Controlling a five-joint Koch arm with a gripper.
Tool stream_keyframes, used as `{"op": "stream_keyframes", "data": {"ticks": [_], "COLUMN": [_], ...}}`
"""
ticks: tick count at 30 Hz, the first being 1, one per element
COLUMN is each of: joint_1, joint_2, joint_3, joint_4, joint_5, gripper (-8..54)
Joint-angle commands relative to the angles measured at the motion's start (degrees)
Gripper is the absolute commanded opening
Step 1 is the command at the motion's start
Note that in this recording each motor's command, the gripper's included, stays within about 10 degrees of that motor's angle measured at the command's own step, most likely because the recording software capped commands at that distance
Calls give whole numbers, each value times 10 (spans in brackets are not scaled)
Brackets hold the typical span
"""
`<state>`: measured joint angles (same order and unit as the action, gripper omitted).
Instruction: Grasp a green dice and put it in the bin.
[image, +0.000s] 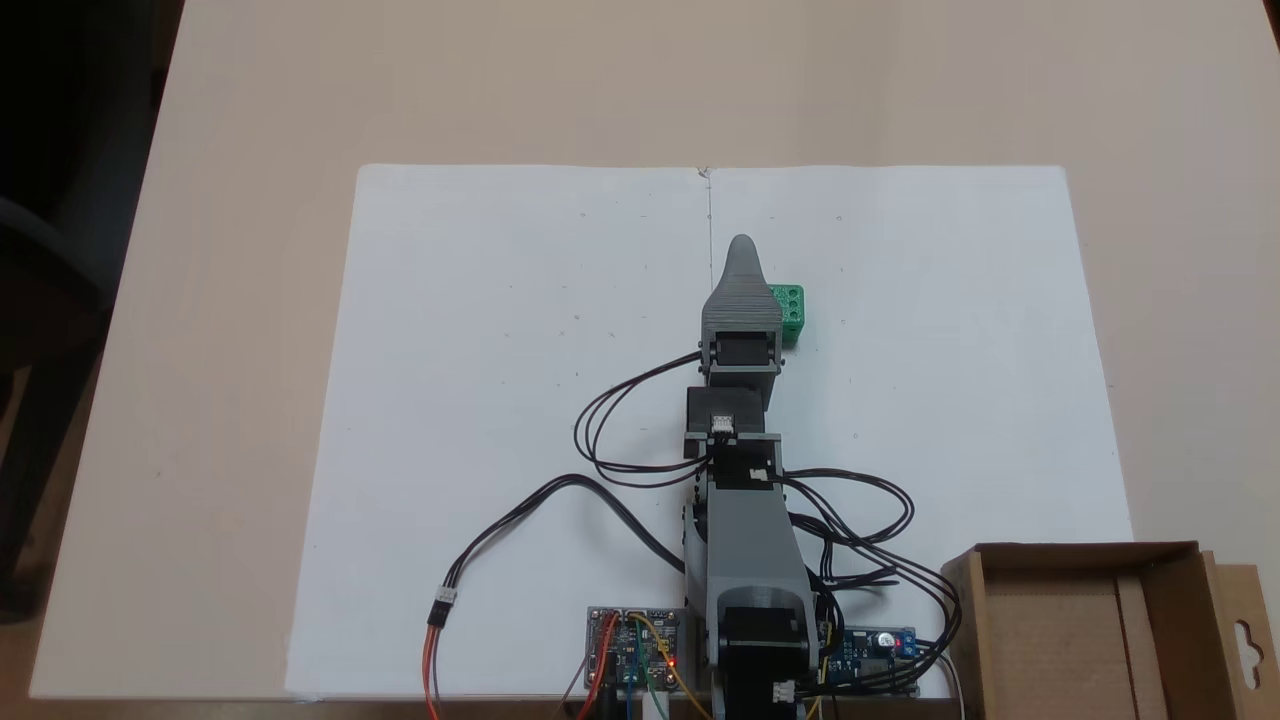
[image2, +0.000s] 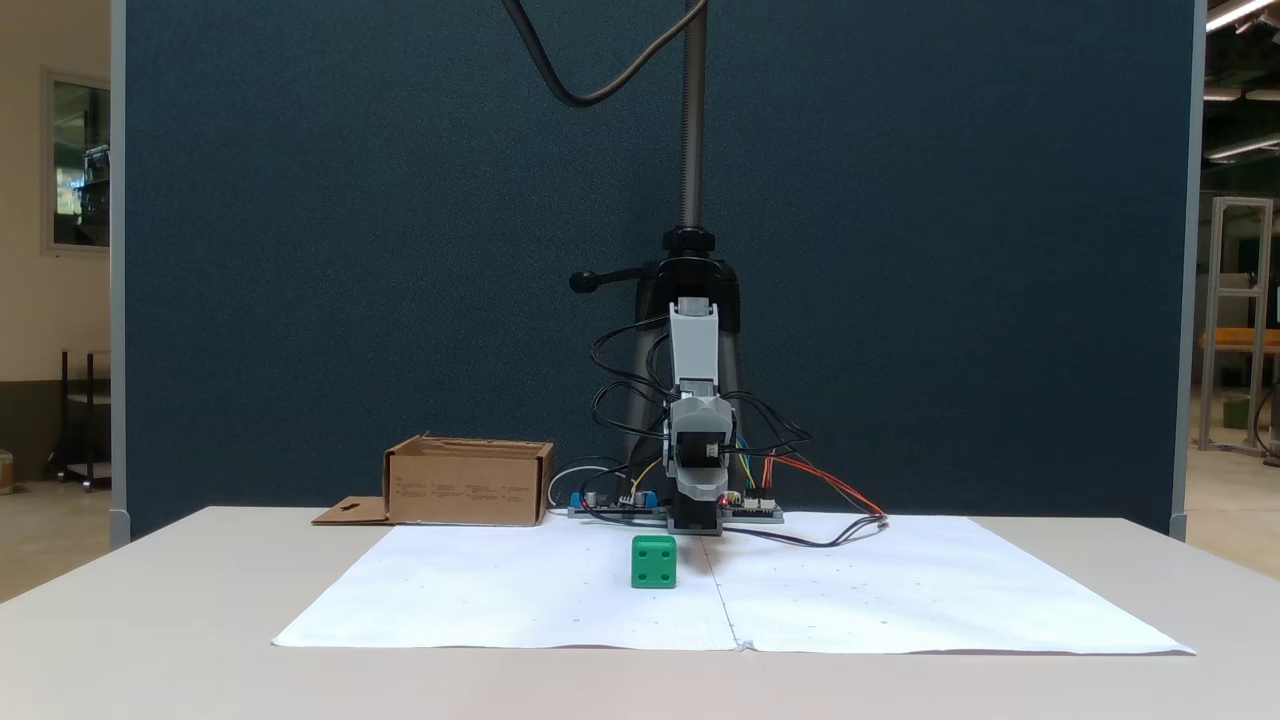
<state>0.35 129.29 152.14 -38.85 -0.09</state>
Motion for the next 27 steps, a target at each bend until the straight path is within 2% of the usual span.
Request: {"op": "stream_keyframes", "data": {"ticks": [1,12,14,16,21,27], "joint_1": [10,46,71,74,81,81], "joint_2": [65,64,64,64,64,64], "joint_3": [100,100,-33,-98,-258,-362], "joint_4": [-100,-100,-100,-92,165,377], "joint_5": [-33,-54,-54,-55,-54,-54], "gripper": [424,421,421,421,421,421]}}
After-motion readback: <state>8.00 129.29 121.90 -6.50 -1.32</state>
